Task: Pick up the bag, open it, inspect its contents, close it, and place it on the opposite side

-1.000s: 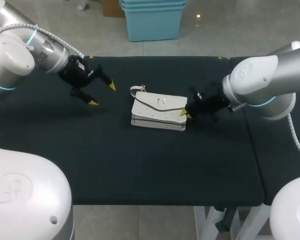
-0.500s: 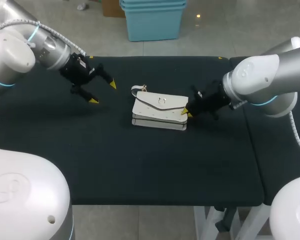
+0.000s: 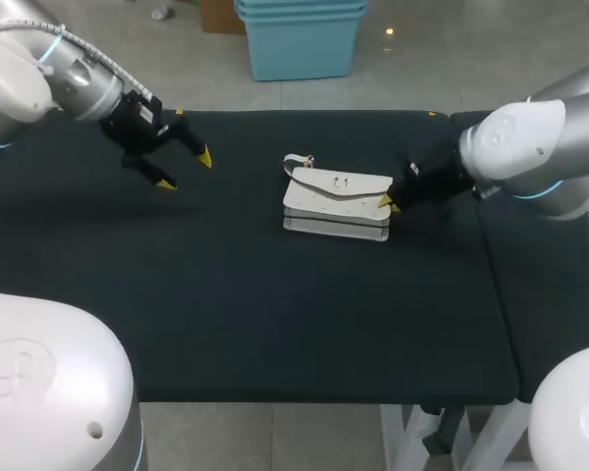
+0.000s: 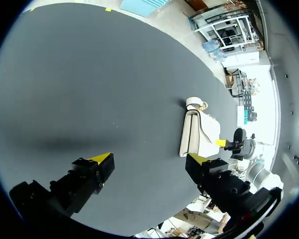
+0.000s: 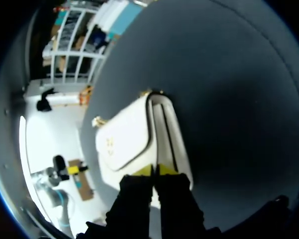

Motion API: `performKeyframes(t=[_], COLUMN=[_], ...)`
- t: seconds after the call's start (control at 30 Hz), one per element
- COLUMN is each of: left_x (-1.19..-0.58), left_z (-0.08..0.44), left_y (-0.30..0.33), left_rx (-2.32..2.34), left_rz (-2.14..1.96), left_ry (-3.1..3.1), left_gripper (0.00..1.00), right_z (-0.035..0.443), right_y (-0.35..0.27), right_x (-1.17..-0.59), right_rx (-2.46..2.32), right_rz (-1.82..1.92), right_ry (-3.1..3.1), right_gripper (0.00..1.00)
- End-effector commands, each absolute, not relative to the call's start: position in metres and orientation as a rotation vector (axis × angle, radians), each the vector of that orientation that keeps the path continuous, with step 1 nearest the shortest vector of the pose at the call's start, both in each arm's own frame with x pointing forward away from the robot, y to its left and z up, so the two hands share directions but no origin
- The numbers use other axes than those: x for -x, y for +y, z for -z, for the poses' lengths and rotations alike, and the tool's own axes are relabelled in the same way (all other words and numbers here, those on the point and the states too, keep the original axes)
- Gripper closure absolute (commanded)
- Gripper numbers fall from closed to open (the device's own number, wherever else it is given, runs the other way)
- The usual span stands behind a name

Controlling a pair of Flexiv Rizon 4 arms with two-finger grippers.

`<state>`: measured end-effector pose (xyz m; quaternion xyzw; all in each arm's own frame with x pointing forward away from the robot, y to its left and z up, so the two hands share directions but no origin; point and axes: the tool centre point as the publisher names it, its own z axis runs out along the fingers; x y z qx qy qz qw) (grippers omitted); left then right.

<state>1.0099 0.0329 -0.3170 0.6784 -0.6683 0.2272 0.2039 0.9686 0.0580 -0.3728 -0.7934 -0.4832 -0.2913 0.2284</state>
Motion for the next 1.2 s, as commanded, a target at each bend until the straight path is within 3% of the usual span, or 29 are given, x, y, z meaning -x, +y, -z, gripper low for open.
performKeyframes(t=[0.03,0.47,1.03,1.2], left_x=[-1.033,-1.066,-1.066,-1.078], left_z=[0.318,0.315,0.315,0.308], left_y=[0.050,0.108,0.108,0.127], left_rx=[-1.792,-1.666,-1.666,-1.669], left_rz=[-0.512,-0.494,-0.494,-0.479], left_ry=[-1.901,-2.018,-2.018,-2.090], left_gripper=[0.00,0.00,0.00,0.00], right_z=[0.363,0.362,0.362,0.357], right_y=[0.032,-0.048,-0.048,-0.092], right_x=[-0.982,-1.037,-1.037,-1.070], right_rx=[2.160,1.982,1.982,2.111], right_rz=[0.774,0.712,0.712,0.761], right_ry=[-1.340,-1.484,-1.484,-1.412], right_gripper=[1.00,1.00,1.00,1.00])
